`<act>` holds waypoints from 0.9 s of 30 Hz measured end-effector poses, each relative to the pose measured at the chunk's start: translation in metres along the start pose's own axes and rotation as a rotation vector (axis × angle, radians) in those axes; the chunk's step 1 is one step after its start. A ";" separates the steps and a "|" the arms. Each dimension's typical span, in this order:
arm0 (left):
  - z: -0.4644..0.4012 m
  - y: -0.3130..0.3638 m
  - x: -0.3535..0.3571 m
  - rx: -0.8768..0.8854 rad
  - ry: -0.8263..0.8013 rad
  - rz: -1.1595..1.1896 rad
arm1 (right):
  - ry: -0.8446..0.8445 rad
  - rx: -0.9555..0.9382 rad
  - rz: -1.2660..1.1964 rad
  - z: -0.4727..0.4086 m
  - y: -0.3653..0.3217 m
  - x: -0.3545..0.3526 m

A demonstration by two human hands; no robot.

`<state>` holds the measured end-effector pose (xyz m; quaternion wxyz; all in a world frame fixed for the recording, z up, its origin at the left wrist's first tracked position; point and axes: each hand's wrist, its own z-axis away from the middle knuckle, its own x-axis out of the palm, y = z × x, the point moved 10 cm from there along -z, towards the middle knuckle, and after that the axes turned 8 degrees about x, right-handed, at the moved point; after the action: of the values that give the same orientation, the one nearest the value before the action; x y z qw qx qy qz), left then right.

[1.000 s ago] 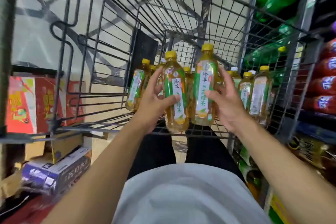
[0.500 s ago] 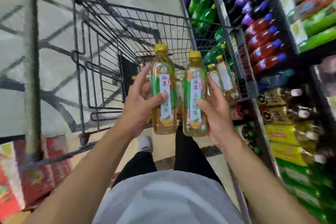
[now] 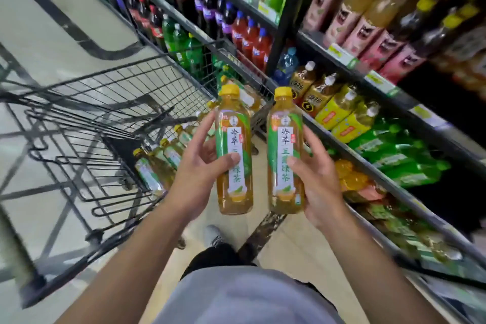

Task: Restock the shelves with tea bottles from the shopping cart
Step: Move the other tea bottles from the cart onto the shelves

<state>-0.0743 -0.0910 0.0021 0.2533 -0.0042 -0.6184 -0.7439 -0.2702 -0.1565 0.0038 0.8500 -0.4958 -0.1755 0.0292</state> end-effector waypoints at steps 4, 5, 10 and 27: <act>0.023 -0.010 0.082 0.007 -0.166 -0.057 | 0.144 -0.081 -0.083 0.060 -0.011 -0.077; 0.033 -0.015 0.104 0.012 -0.205 -0.076 | 0.178 -0.096 -0.106 0.077 -0.012 -0.099; 0.094 -0.051 0.222 -0.017 -0.394 -0.148 | 0.336 -0.198 -0.163 0.177 -0.020 -0.205; 0.264 -0.104 0.572 0.044 -1.002 -0.234 | 0.859 -0.527 -0.274 0.452 -0.066 -0.471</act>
<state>-0.6932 -0.0490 0.1511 -0.1590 -0.2857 -0.6756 -0.6608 -0.8670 0.0810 0.1350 0.6878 -0.6327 0.1241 -0.3335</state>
